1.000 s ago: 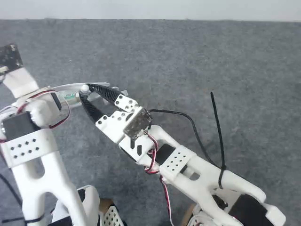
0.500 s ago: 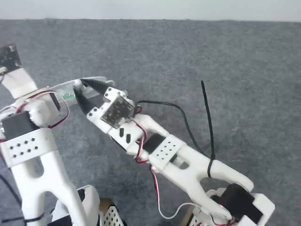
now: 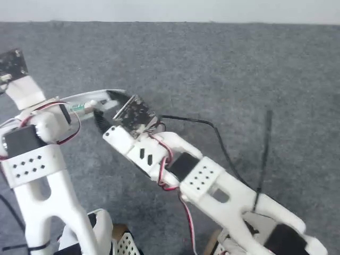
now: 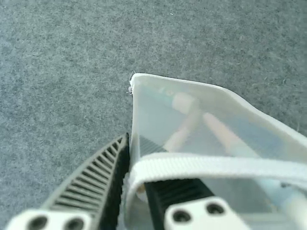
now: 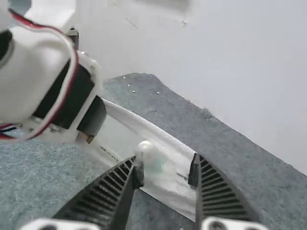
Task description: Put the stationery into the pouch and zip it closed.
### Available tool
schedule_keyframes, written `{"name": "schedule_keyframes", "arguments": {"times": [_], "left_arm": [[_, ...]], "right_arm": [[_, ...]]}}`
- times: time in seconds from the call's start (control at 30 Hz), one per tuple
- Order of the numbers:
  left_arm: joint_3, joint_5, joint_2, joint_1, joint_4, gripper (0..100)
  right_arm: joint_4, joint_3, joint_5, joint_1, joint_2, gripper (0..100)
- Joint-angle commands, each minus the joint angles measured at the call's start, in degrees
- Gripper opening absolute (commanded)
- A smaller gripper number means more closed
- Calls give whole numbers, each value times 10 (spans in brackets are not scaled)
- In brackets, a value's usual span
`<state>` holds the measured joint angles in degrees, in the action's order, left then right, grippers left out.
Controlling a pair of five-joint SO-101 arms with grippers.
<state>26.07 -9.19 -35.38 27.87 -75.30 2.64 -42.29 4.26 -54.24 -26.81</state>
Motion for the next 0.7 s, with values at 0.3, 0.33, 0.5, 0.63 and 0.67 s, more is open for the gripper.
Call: {"name": "schedule_keyframes", "arguments": {"times": [0.3,0.33,0.5,0.63,0.67], "left_arm": [[-3,4,3,0,18,11],[-3,4,3,0,18,11],[-3,4,3,0,18,11],[-3,4,3,0,18,11],[-3,4,3,0,18,11]], "right_arm": [[29,23,-123,2,-102,4],[22,27,-128,2,-95,7],[-5,58,-129,2,-42,6],[27,105,-128,2,15,6],[49,120,-128,1,29,6]]}}
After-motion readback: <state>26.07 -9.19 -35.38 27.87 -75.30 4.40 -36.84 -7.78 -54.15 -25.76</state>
